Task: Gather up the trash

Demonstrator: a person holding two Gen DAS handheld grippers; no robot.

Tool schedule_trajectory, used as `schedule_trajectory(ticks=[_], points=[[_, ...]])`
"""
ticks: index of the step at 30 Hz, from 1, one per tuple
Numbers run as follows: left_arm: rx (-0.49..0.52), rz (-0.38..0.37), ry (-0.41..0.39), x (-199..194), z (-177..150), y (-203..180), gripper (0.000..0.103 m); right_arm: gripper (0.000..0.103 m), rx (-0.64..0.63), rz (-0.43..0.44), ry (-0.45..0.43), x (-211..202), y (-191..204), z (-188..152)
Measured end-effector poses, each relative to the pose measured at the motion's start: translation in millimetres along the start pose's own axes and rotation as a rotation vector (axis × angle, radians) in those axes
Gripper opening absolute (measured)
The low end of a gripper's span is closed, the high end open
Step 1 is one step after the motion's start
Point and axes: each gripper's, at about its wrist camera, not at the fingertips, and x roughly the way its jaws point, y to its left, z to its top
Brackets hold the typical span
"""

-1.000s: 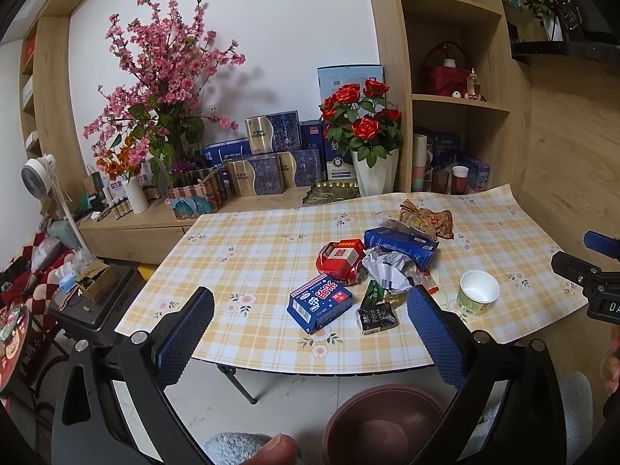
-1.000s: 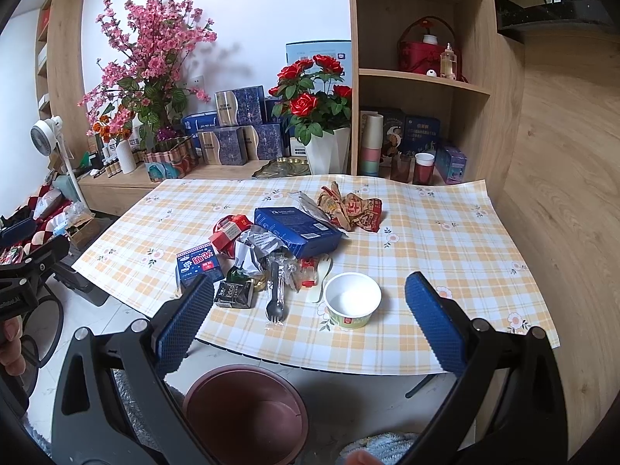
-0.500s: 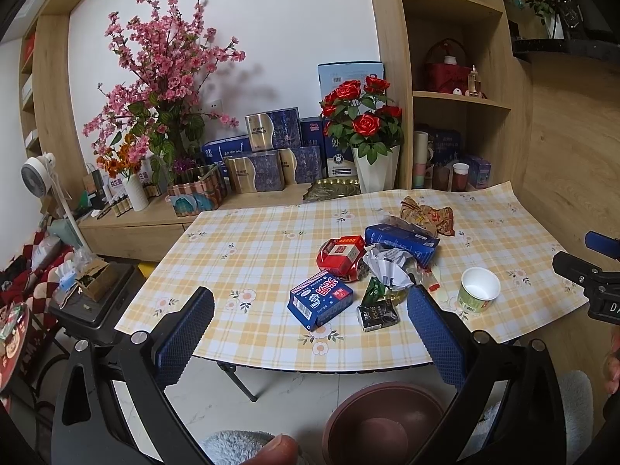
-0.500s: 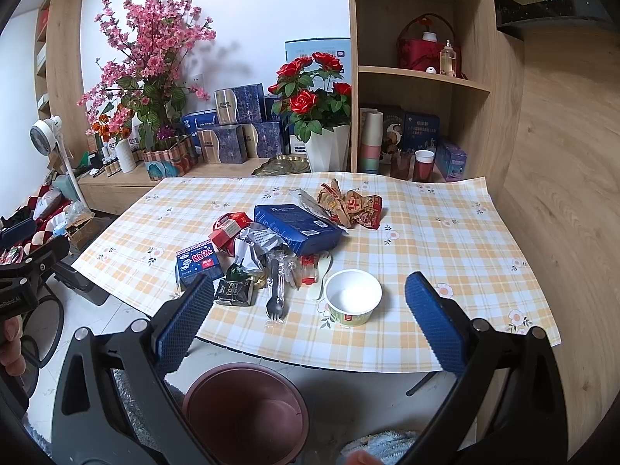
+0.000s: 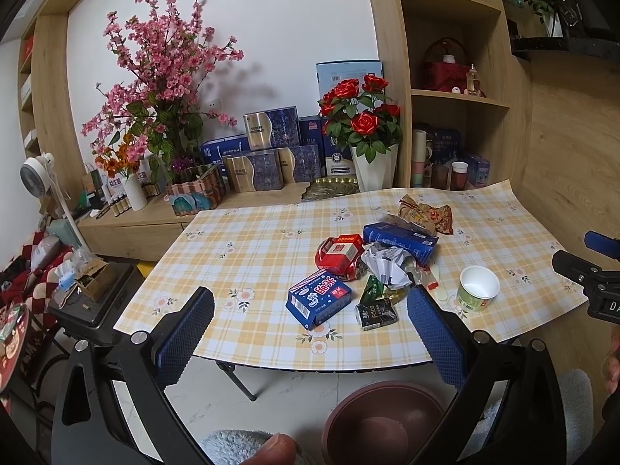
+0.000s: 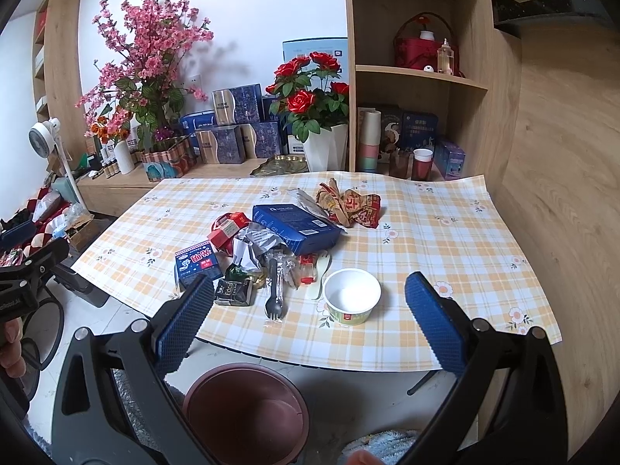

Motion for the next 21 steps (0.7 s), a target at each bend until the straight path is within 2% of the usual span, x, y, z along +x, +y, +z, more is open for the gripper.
schedule_trajectory(ticks=[5,8,14,17,21], points=[[-0.013,-0.063,0.007,6,-3,-2,0.098,0.097,0.012,0.004,0.008,1,0,-2],[-0.017,-0.073,0.006,10,-4,-5,0.098,0.097,0.019,-0.011,0.027,6,0,-4],[-0.085,-0.117,0.031,28,-10,5,0.098,0.097,0.062,-0.038,0.058,20,-11,-14],[-0.113,-0.095,0.023,37,-13,12,0.098,0.097,0.087,-0.024,0.079,30,-20,-21],[-0.086,-0.042,0.002,49,-19,13,0.098,0.097,0.099,-0.047,0.071,45,-28,-33]])
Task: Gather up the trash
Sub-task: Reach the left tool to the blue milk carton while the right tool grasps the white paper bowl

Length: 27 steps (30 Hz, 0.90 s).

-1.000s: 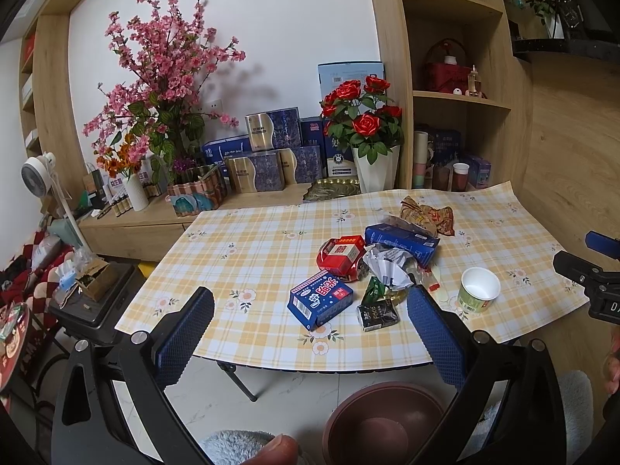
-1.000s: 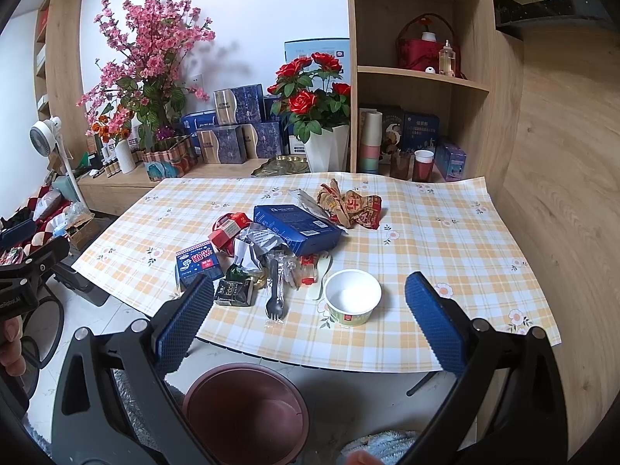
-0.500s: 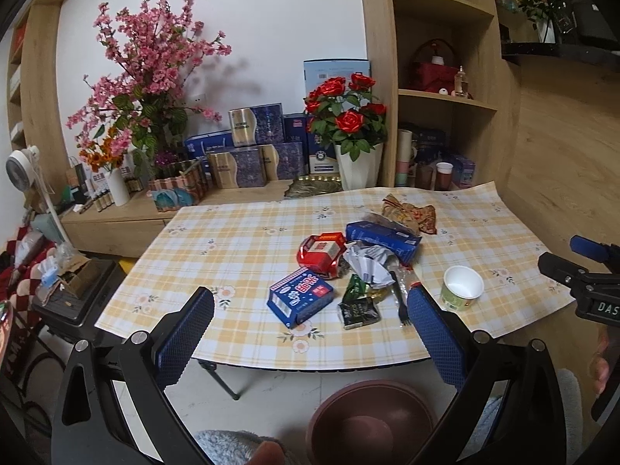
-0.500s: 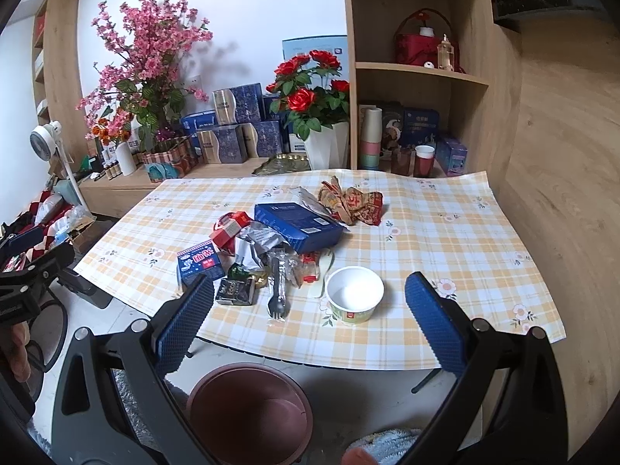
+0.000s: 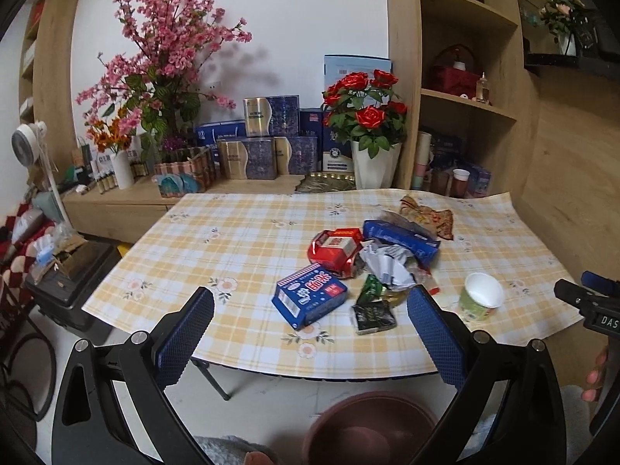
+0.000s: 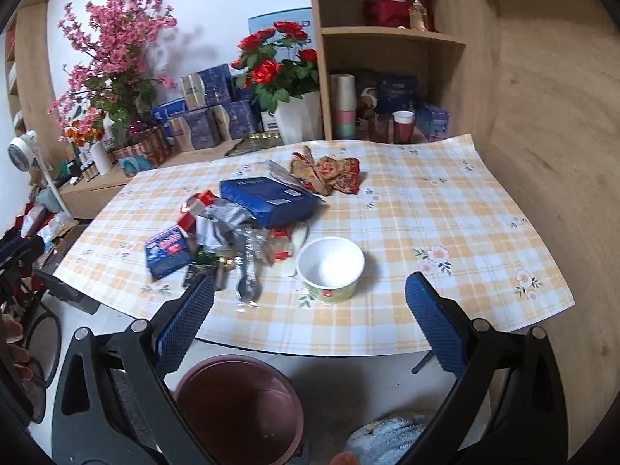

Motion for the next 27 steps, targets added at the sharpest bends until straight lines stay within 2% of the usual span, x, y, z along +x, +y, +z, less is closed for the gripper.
schedule_trajectory(ticks=[5,7,11,14,16,20,27], points=[[-0.016,-0.033,-0.023,15,-8,4,0.098,0.097,0.005,0.014,-0.048,23,-9,-14],[-0.028,-0.038,-0.029,23,-14,6,0.098,0.097,-0.014,0.043,-0.039,35,-9,-20],[-0.096,-0.092,0.066,50,-21,13,0.098,0.097,-0.067,0.071,0.012,62,-8,-28],[-0.126,-0.107,0.135,70,-28,16,0.098,0.097,-0.093,0.010,0.037,84,-10,-34],[-0.106,-0.088,0.177,84,-33,14,0.098,0.097,-0.087,0.006,0.055,100,-15,-37],[-0.055,-0.050,0.217,105,-45,10,0.098,0.097,-0.100,0.000,0.052,128,-21,-41],[-0.048,-0.056,0.236,127,-53,14,0.098,0.097,-0.081,-0.014,0.071,176,-31,-34]])
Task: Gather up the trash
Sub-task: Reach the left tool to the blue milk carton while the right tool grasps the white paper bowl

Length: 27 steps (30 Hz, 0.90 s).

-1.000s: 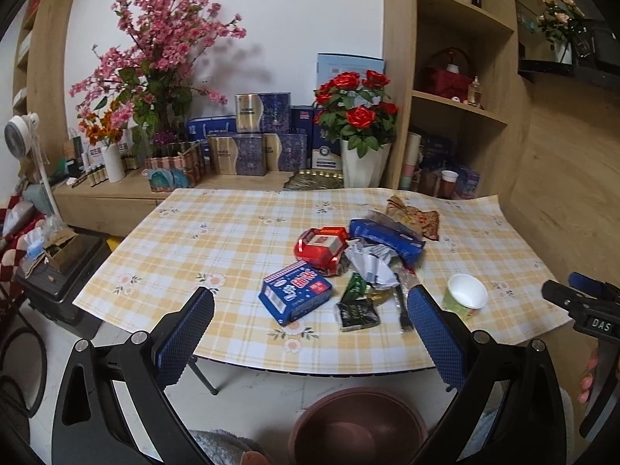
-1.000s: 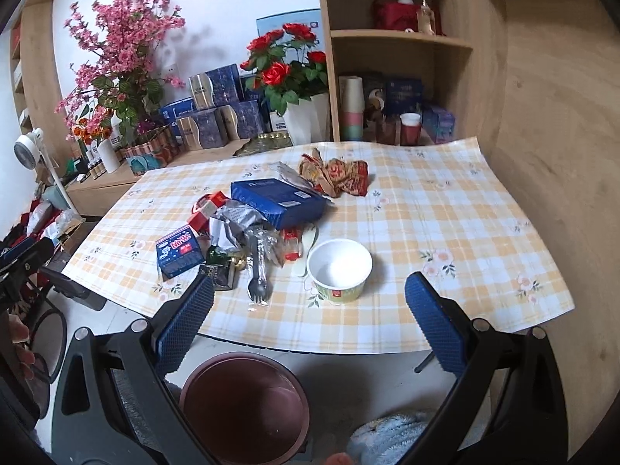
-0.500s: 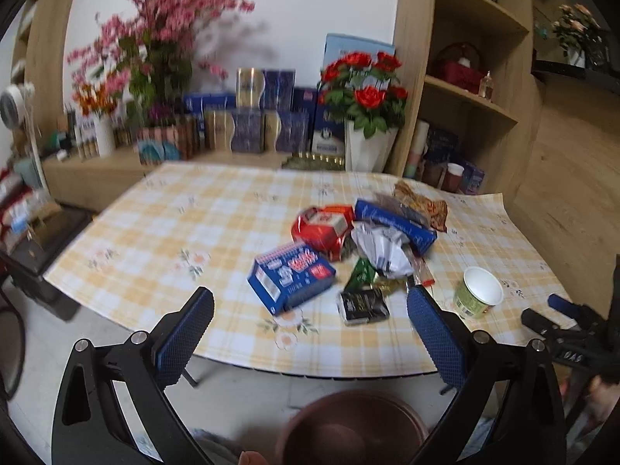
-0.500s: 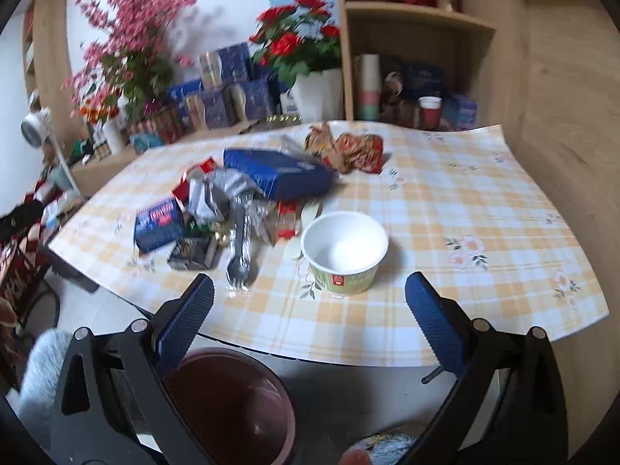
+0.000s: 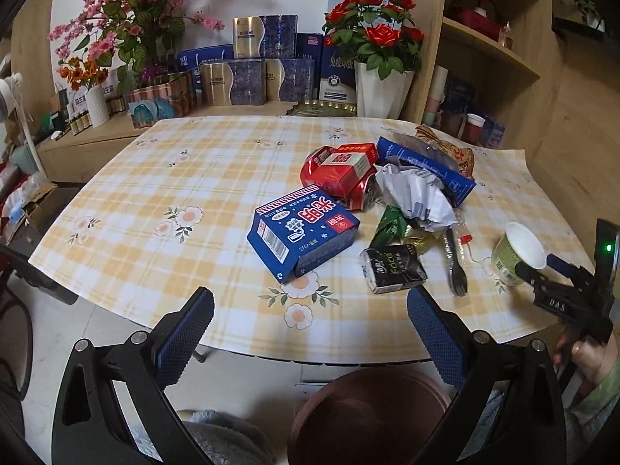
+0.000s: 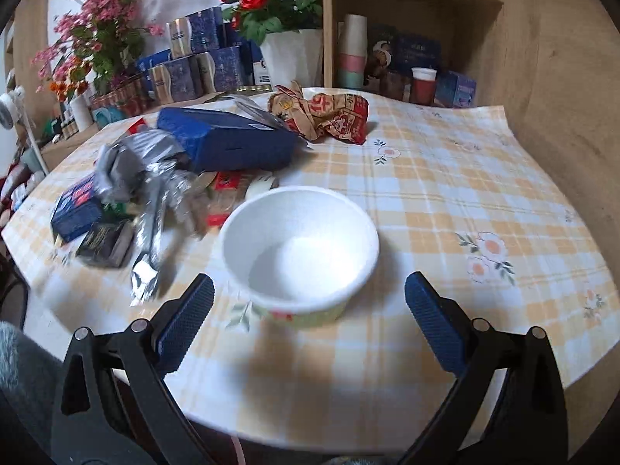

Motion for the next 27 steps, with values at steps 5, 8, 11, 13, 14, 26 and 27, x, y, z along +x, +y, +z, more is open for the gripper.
schedule_trajectory(ticks=[5,8,11,13,14,26,27], points=[[-0.039,-0.021,0.035,16,4,8,0.098,0.097,-0.011,0.005,-0.006,23,4,12],[-0.083,-0.044,0.075,28,8,12,0.098,0.083,-0.026,0.059,-0.009,26,8,12],[-0.135,-0.067,0.099,41,15,13,0.098,0.081,-0.054,0.064,-0.032,22,13,8],[-0.171,-0.070,0.118,54,24,13,0.098,0.081,-0.048,0.074,-0.059,18,12,4],[-0.186,-0.065,0.128,60,27,13,0.098,0.081,-0.036,0.085,-0.077,16,11,2],[-0.263,0.088,0.227,143,71,-2,0.098,0.081,0.101,0.097,-0.136,12,-21,2],[-0.239,0.114,0.231,147,72,-5,0.098,0.081,0.107,0.099,-0.140,11,-22,2]])
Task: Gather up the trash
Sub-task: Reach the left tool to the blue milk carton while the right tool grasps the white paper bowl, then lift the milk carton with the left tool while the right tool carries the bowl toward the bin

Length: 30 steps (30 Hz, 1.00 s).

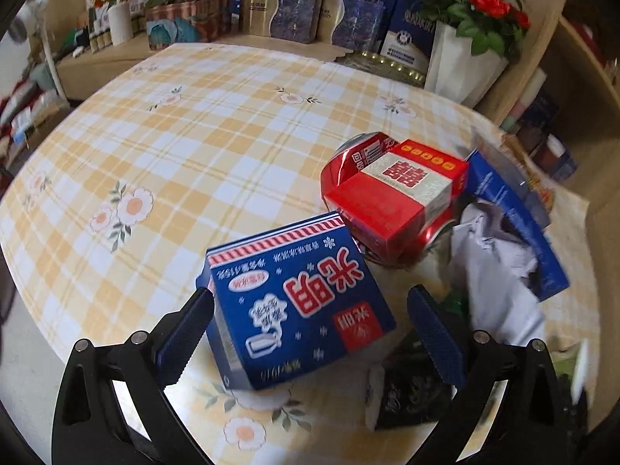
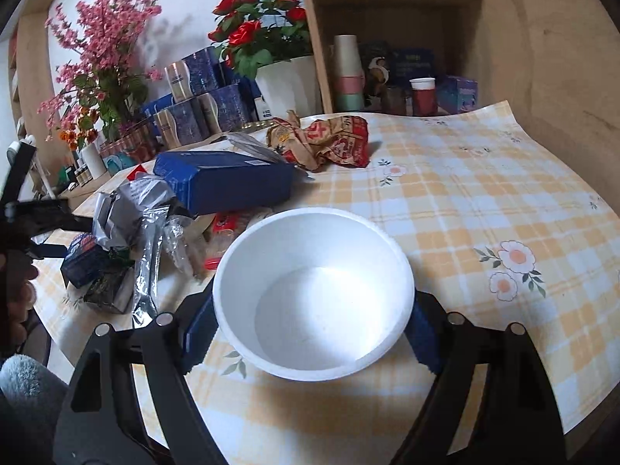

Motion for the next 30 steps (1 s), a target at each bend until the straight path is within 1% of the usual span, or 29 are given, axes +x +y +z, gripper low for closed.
schedule_trajectory(ticks=[1,3,5,7,11,12,15,17,22,27,30], points=[[0.024,0.044,-0.006,5,1,-3,0.098,0.081,0.006,0.003,-0.005,-1,-2,0],[0.037,0.092,-0.012,11,4,-4,0.098,0.081,0.013,0.007,-0.011,-2,-4,0],[0.020,0.117,-0.011,16,8,-1,0.098,0.081,0.018,0.011,-0.009,-1,-6,-1],[-0.004,0.117,0.009,22,10,3,0.098,0.081,0.020,0.016,-0.005,-1,-6,-1],[-0.019,0.087,0.021,28,10,7,0.098,0.081,0.009,0.026,-0.005,0,-3,-2],[-0.021,0.071,0.020,27,9,8,0.094,0.081,0.005,0.029,-0.005,0,-3,-2],[-0.007,0.025,0.013,22,5,9,0.087,0.081,-0.003,0.033,-0.002,1,-1,-2],[0.002,-0.017,-0.001,11,-3,15,0.086,0.081,-0.007,0.035,-0.004,1,0,-2],[0.041,-0.073,-0.017,-12,-21,25,0.085,0.081,-0.002,0.036,-0.006,1,-2,-2],[0.112,-0.092,-0.067,-38,-37,30,0.084,0.081,-0.007,0.036,-0.006,1,-2,-3],[0.109,-0.118,-0.079,-48,-44,34,0.084,0.081,-0.016,0.034,-0.007,1,0,-4]])
